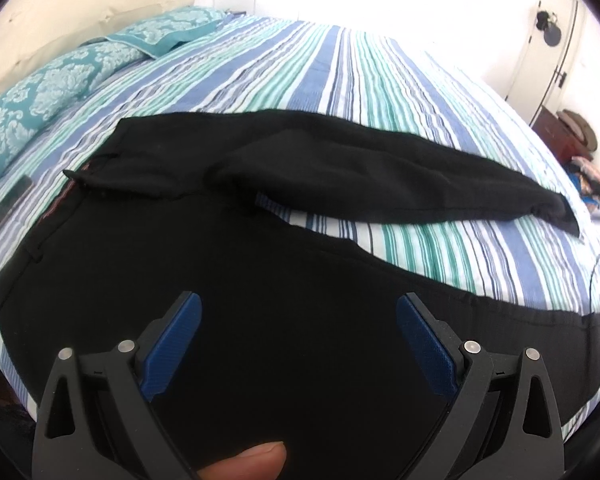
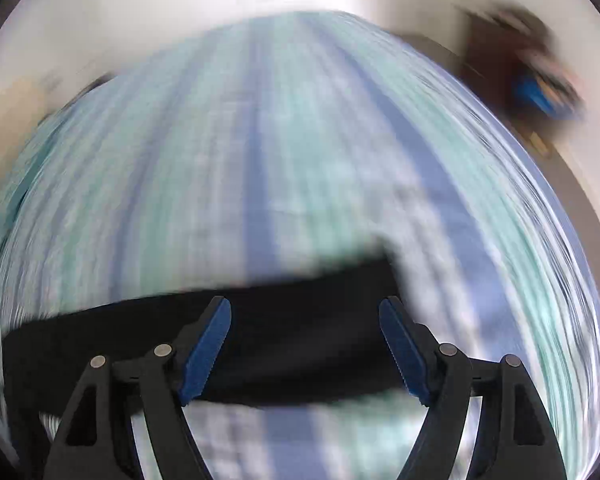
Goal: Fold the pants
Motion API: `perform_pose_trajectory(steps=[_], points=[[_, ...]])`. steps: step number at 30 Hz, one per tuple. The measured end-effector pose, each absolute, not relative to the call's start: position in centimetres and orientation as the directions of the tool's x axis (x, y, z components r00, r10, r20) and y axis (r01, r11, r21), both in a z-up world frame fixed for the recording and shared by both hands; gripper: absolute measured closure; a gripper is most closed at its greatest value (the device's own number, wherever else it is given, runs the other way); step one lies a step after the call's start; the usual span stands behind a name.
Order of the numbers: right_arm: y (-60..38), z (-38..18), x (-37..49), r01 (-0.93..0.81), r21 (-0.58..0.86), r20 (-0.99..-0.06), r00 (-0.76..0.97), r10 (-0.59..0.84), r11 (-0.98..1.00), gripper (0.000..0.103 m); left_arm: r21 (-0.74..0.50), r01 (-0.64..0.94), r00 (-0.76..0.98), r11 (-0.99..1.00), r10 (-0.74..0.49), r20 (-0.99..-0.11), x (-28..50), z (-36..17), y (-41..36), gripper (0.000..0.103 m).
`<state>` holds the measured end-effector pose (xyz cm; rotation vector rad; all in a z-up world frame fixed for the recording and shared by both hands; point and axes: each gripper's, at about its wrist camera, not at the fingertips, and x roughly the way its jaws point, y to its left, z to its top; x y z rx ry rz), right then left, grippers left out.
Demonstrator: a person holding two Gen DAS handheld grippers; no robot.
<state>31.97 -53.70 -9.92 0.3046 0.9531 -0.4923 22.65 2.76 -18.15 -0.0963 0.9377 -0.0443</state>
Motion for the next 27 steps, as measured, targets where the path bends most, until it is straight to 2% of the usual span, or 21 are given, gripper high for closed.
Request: perform_pose_trajectory(steps=[2, 4, 7, 8, 10, 11, 14, 18, 19, 21, 22, 23, 25, 27], points=[[-58.2, -12.3, 28.3, 0.608, 0.148, -0.859, 0.470, -0.203, 0.780, 0.027, -0.098, -0.008, 0.571, 0.995, -0.075, -0.817, 22.7, -18.3, 2.3, 0.004], [-59.4, -15.0, 26.7, 0.616, 0.230, -0.864, 0.485, -0.133, 0.753, 0.027, -0.092, -0.007, 0.560, 0.996, -0.072, -0.825, 22.5, -18.2, 1.8, 0.004], [-59.3, -16.5, 27.0, 0.542, 0.299, -0.804, 0.587, -0.099, 0.785, 0.027, -0.055, 0.006, 0.556, 0.998, -0.049, -0.830, 22.0, -17.9, 0.9, 0.004], [-59.0, -16.7, 27.6, 0.524, 0.307, -0.787, 0.609, -0.098, 0.794, 0.038, -0.037, 0.011, 0.552, 0.999, -0.037, -0.833, 21.7, -17.9, 0.6, 0.004], [-59.1, -16.8, 29.2, 0.504, 0.276, -0.823, 0.564, -0.070, 0.818, 0.087, -0.009, 0.020, 0.541, 1.000, -0.018, -0.841, 21.3, -17.7, 0.1, 0.004], [-58.9, -16.6, 30.0, 0.494, 0.228, -0.852, 0.519, -0.074, 0.839, 0.087, -0.006, 0.022, 0.543, 1.000, -0.017, -0.839, 21.1, -17.6, 0.0, 0.004], [-57.9, -13.4, 31.4, 0.414, 0.046, -0.856, 0.485, -0.178, 0.909, 0.087, -0.005, 0.034, 0.551, 0.999, -0.023, -0.834, 20.5, -17.1, -0.4, 0.004], [-60.3, -13.2, 32.0, 0.408, -0.054, -0.900, 0.375, -0.222, 0.911, 0.083, -0.001, 0.050, 0.532, 0.999, -0.027, -0.846, 20.7, -17.3, -0.9, 0.004], [-60.0, -13.9, 32.1, 0.406, -0.070, -0.910, 0.348, -0.225, 0.911, 0.080, 0.003, 0.055, 0.529, 0.998, -0.027, -0.848, 20.7, -17.3, -0.9, 0.004], [-60.0, -14.6, 31.6, 0.439, -0.077, -0.906, 0.345, -0.247, 0.895, 0.063, 0.018, 0.044, 0.523, 0.999, -0.008, -0.852, 20.7, -17.2, -0.8, 0.004], [-60.3, -14.5, 30.4, 0.456, -0.061, -0.895, 0.370, -0.251, 0.888, 0.047, 0.019, 0.032, 0.516, 0.999, -0.001, -0.856, 20.8, -17.2, -0.5, 0.004], [-60.1, -14.1, 30.0, 0.470, -0.052, -0.881, 0.394, -0.261, 0.881, 0.039, 0.011, 0.012, 0.511, 1.000, 0.004, -0.860, 20.9, -17.1, 0.2, 0.004], [-58.7, -12.6, 28.8, 0.487, -0.093, -0.848, 0.419, -0.326, 0.869, 0.037, 0.011, -0.026, 0.524, 1.000, 0.023, -0.852, 20.7, -16.8, 1.6, 0.004], [-55.8, -10.9, 27.2, 0.462, -0.145, -0.815, 0.446, -0.370, 0.875, 0.031, 0.041, -0.052, 0.543, 0.998, 0.063, -0.838, 20.6, -16.7, 2.7, 0.004]])
